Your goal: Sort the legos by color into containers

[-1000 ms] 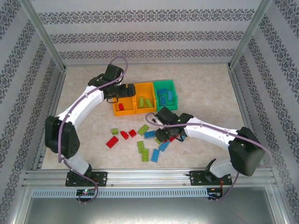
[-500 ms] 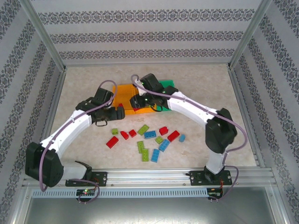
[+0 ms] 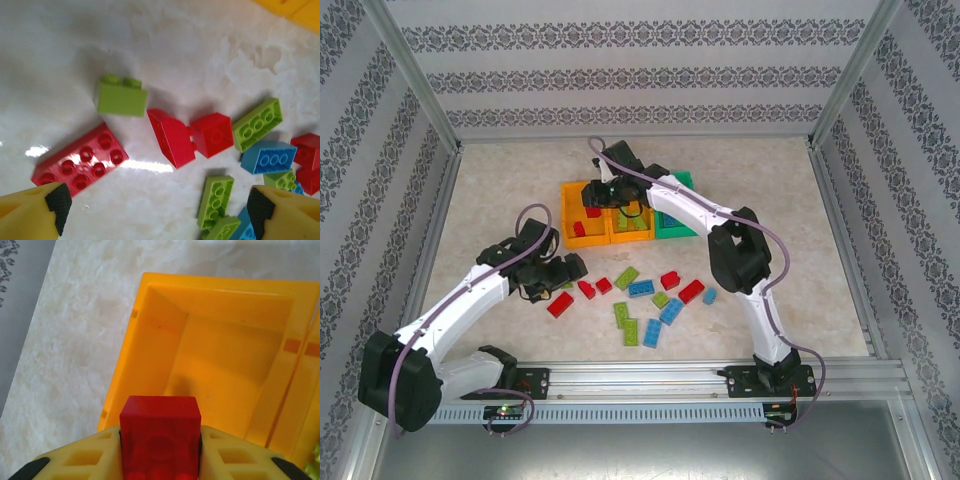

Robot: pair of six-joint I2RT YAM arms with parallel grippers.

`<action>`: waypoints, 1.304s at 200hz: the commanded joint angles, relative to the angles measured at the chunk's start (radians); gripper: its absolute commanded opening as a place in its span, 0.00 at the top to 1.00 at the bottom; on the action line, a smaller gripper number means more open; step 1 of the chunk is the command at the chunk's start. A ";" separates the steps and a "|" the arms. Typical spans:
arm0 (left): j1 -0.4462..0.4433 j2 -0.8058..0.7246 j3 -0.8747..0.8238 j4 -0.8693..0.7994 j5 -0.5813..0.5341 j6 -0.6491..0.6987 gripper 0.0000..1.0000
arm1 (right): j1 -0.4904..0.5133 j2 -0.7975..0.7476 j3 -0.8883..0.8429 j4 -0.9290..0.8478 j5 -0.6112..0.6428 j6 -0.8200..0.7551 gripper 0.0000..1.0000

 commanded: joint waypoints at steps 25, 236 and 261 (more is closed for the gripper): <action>-0.070 -0.008 -0.035 0.026 0.020 -0.175 0.11 | -0.020 0.065 0.086 -0.031 -0.029 0.045 0.52; -0.191 0.308 0.090 0.104 -0.084 -0.257 0.36 | -0.122 -0.261 -0.309 0.109 -0.042 -0.011 0.32; -0.191 0.330 0.092 0.096 -0.096 -0.256 0.39 | -0.140 -0.280 -0.343 0.129 -0.048 -0.004 0.32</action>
